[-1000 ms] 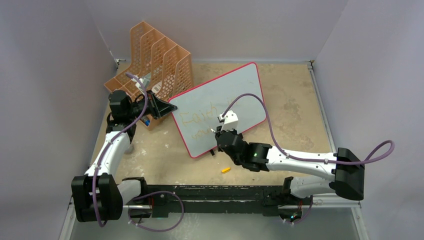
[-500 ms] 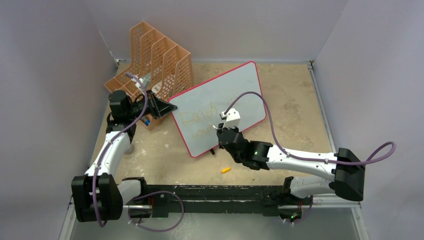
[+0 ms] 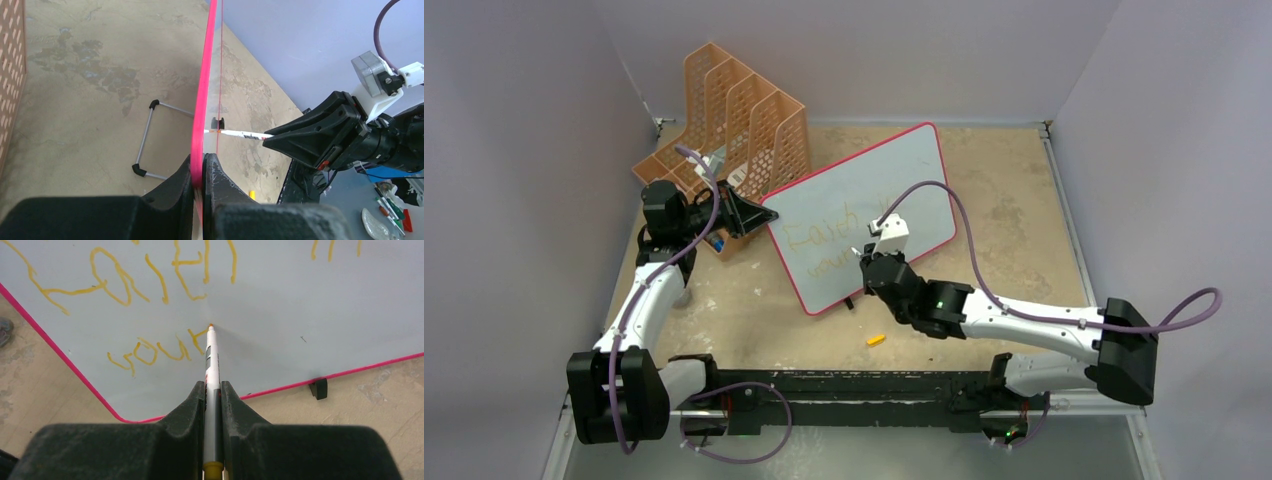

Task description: Write a sentence on the whiteboard

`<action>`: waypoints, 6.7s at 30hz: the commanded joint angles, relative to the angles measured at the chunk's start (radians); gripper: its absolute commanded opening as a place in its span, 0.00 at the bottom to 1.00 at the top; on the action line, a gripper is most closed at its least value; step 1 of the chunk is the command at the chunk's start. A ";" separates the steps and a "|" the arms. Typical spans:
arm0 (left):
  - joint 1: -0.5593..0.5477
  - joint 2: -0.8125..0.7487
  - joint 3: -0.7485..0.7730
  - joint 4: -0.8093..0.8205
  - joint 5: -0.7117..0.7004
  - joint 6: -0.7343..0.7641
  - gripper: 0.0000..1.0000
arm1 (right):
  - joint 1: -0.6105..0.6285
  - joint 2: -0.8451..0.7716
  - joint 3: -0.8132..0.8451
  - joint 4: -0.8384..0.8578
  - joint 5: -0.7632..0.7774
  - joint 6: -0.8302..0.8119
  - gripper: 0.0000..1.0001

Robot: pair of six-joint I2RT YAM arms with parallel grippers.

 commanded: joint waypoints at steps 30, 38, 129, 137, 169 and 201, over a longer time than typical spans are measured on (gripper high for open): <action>0.008 0.007 0.030 0.020 -0.019 0.095 0.00 | -0.076 -0.160 -0.049 -0.069 -0.011 0.013 0.00; 0.008 0.008 0.030 0.019 -0.019 0.096 0.00 | -0.081 -0.158 -0.053 -0.047 -0.015 0.005 0.00; 0.008 0.007 0.032 0.016 -0.016 0.098 0.00 | -0.138 -0.081 -0.100 0.082 -0.071 -0.022 0.00; 0.008 0.006 0.032 0.014 -0.021 0.099 0.00 | -0.138 -0.135 -0.095 0.025 -0.075 -0.015 0.00; 0.008 0.008 0.033 0.016 -0.017 0.099 0.00 | -0.138 -0.094 -0.087 0.048 -0.077 -0.023 0.00; 0.008 0.005 0.032 0.016 -0.018 0.099 0.00 | -0.137 -0.037 -0.041 -0.086 -0.204 0.039 0.00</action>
